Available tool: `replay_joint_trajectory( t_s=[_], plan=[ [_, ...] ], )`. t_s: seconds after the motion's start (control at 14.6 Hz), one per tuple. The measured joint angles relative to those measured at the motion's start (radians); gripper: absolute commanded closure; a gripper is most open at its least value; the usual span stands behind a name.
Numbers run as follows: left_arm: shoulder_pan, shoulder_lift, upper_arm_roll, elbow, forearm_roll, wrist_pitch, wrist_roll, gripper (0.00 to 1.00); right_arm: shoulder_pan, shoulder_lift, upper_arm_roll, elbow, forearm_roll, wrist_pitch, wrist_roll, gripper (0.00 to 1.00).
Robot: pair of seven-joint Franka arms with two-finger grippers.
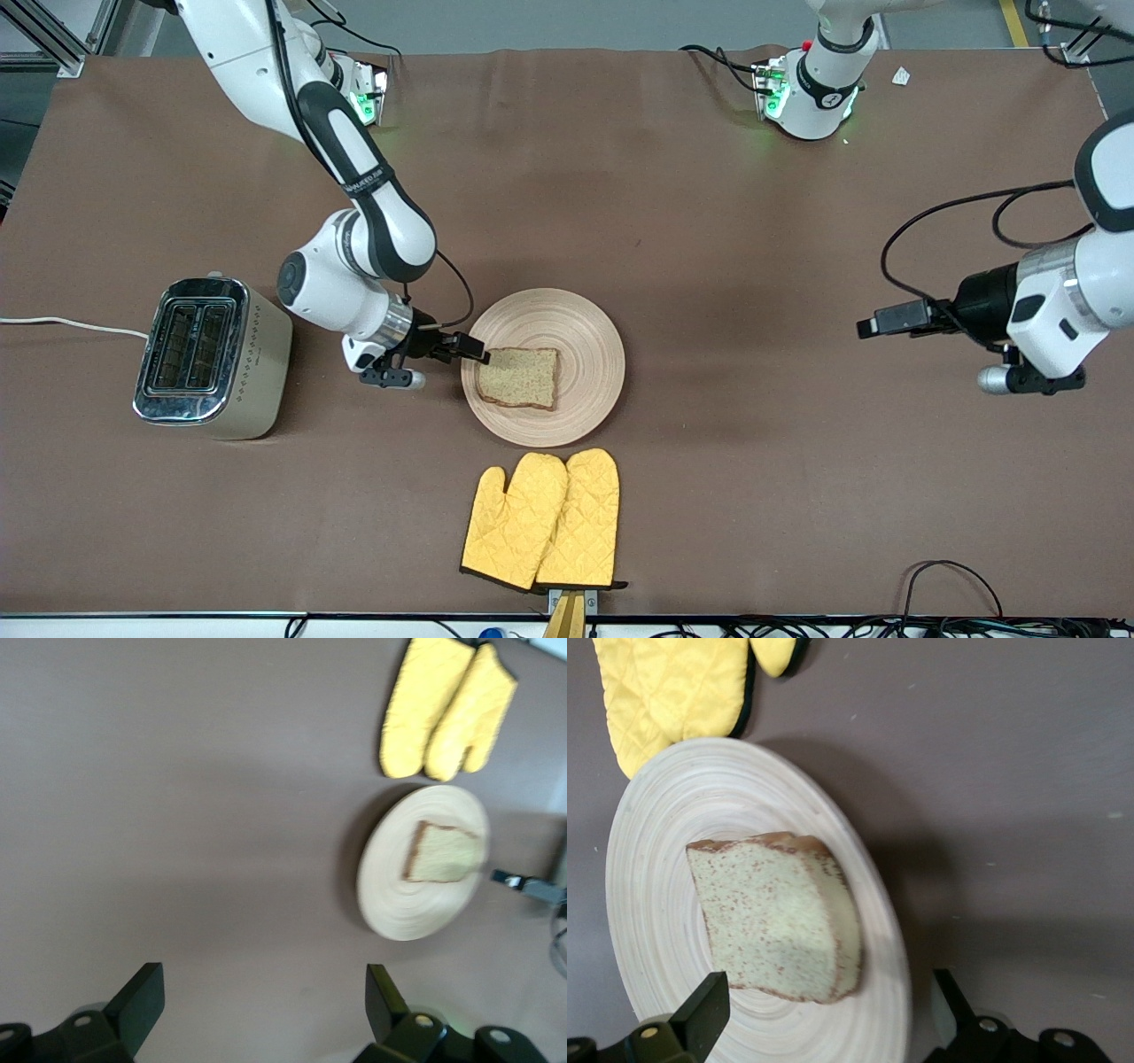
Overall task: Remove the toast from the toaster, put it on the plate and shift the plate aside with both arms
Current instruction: 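Retract the right gripper while the left gripper reaches the plate rim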
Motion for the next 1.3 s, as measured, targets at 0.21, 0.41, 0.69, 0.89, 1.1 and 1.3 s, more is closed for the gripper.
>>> replay_joint_trajectory(
  t_s=[0.21,0.41,0.69,0.89,1.1,1.3],
  plan=[
    [0.020,0.074,0.000,0.000,-0.135,0.047,0.086,0.00,-0.002,-0.090,-0.063,-0.068,-0.104,-0.024,-0.003,0.00],
    [0.019,0.152,-0.001,0.000,-0.238,0.104,0.210,0.00,-0.003,-0.155,-0.193,-0.077,-0.206,-0.161,-0.033,0.00],
    [-0.008,0.241,-0.018,0.000,-0.306,0.180,0.360,0.00,-0.011,-0.202,-0.388,-0.008,-0.327,-0.397,-0.086,0.00],
    [-0.030,0.321,-0.060,-0.009,-0.344,0.274,0.476,0.00,-0.012,-0.221,-0.498,0.136,-0.446,-0.640,-0.087,0.00],
    [-0.053,0.393,-0.103,-0.045,-0.427,0.374,0.550,0.00,-0.012,-0.226,-0.549,0.280,-0.599,-0.767,-0.094,0.00],
    [-0.093,0.433,-0.107,-0.052,-0.470,0.407,0.559,0.06,-0.011,-0.229,-0.558,0.382,-0.727,-0.792,-0.125,0.00]
  ],
)
